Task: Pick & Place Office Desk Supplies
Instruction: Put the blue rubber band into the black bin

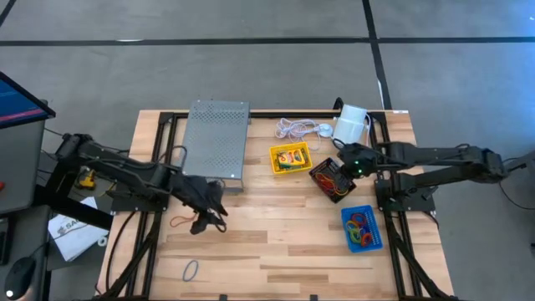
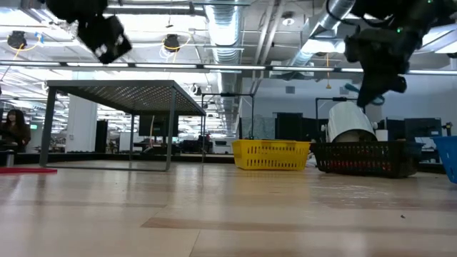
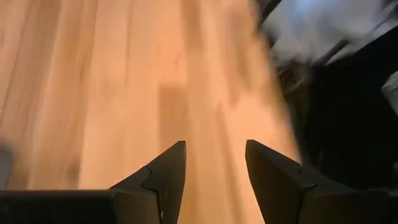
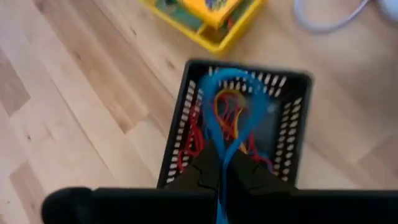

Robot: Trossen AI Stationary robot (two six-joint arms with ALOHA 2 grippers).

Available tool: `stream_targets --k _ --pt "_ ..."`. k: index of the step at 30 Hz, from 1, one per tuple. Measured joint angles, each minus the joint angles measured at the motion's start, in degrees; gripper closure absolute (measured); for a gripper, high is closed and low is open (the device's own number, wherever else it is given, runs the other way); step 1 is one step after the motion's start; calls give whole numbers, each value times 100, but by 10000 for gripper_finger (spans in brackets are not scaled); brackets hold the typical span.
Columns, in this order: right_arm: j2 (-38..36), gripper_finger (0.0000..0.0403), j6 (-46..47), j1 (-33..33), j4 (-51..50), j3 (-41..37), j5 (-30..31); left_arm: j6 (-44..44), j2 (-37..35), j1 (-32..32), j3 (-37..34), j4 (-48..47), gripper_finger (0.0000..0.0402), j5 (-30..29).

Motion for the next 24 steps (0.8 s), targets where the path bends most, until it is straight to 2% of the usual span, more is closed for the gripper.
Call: stream_targets --k 4,11,19,24 --pt "304 403 60 -53 80 -55 -184 -11 429 -91 395 -1314 239 -12" --pt "910 403 9 -48 158 -48 -207 -57 805 -492 1063 -2590 239 -514" --pt "1372 403 -89 -7 205 -48 -348 -1254 999 -1071 1135 -4009 239 -661" --pt "1361 403 -182 -19 209 -48 -342 -1838 1142 -1307 1094 -4256 239 -702"
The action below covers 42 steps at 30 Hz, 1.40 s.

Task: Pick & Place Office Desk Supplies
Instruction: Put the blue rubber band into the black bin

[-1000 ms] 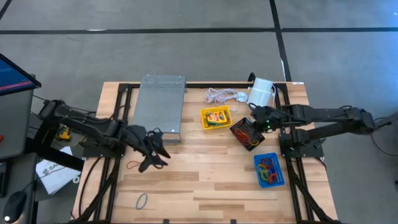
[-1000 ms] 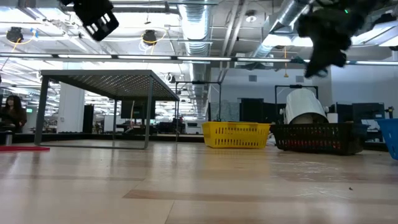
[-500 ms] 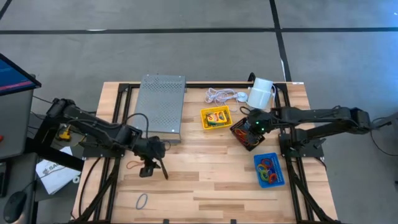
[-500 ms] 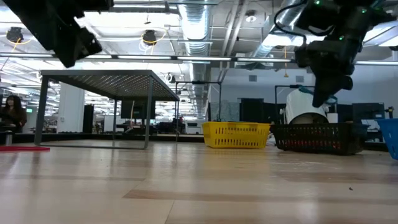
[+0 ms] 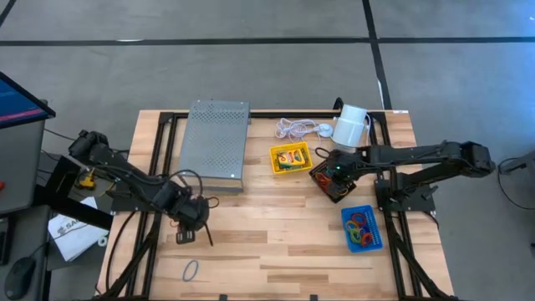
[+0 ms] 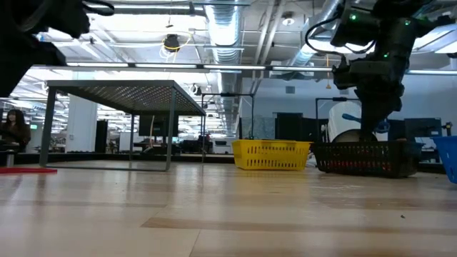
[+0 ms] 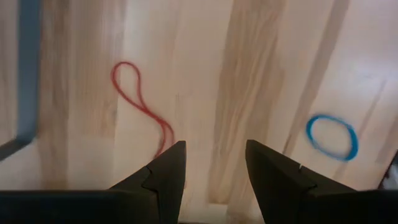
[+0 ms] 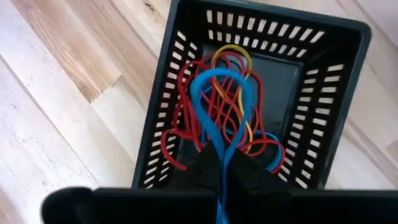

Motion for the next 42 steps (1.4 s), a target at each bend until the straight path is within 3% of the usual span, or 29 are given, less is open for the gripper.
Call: stream_targets --k 13,24,34,42 --pt "-53 403 -68 2 -168 0 14 -1801 214 -358 -402 112 239 -52" --pt "-22 389 -108 2 -134 2 14 -2523 217 -544 -832 428 239 -88" --pt "-22 314 -244 -1 -135 2 20 -2579 217 -544 -1122 728 239 -87" --pt "-22 200 -557 -1 -132 2 19 -2579 217 -544 -1123 722 239 -180"
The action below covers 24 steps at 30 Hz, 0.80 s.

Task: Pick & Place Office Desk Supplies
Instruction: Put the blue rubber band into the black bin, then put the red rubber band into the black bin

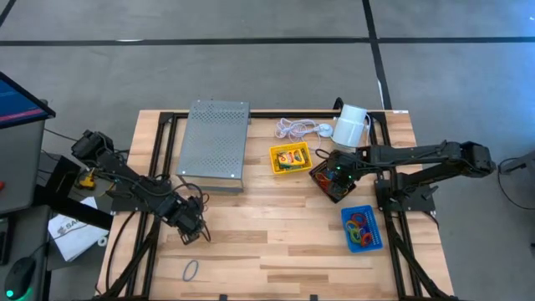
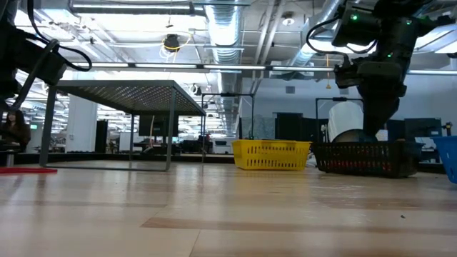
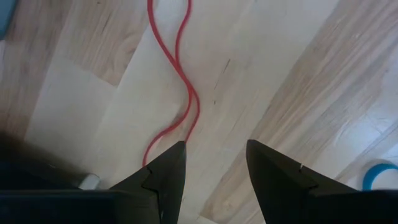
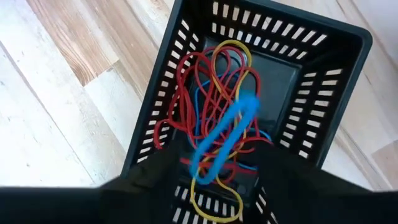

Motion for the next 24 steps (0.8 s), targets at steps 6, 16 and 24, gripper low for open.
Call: stream_targets --k 6,16,24 --pt "0 137 9 -2 0 0 81 4 0 0 0 0 239 -1" --pt "0 133 -2 2 81 0 160 20 0 0 -4 2 239 -328" --pt "0 133 -15 2 173 0 166 41 0 0 -438 435 239 -368"
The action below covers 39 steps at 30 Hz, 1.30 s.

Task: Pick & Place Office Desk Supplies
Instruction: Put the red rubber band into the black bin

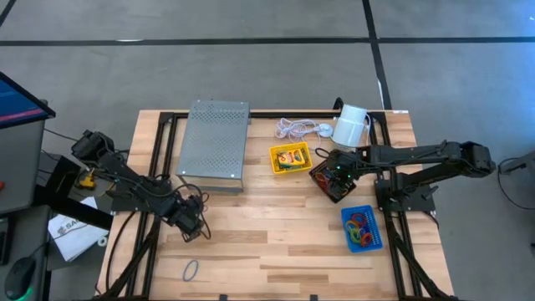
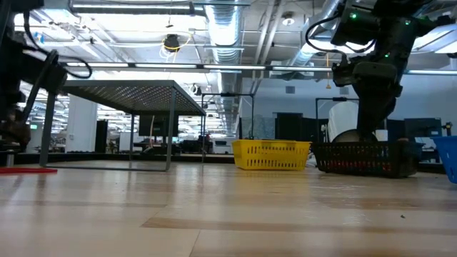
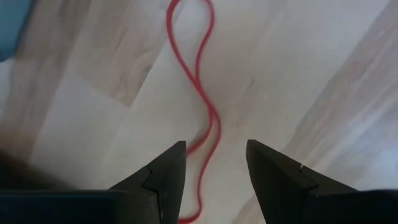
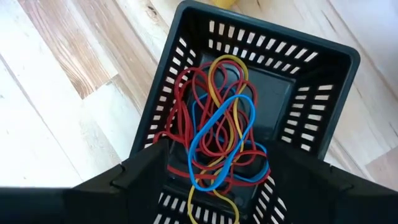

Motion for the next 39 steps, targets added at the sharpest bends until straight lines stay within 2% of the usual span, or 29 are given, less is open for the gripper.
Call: stream_targets --k 10,21,25,30,39 --pt "0 133 8 0 96 0 -1 29 -10 22 -512 862 239 2" --pt "0 133 14 0 284 0 -4 22 -9 26 -595 861 245 -292" --pt "0 133 15 2 300 0 -7 -50 -9 150 -600 854 286 -236" --pt "0 133 15 9 339 0 -13 -119 -9 307 -606 877 382 -40" --pt "0 133 13 9 405 0 -15 -242 4 334 -566 914 400 259"
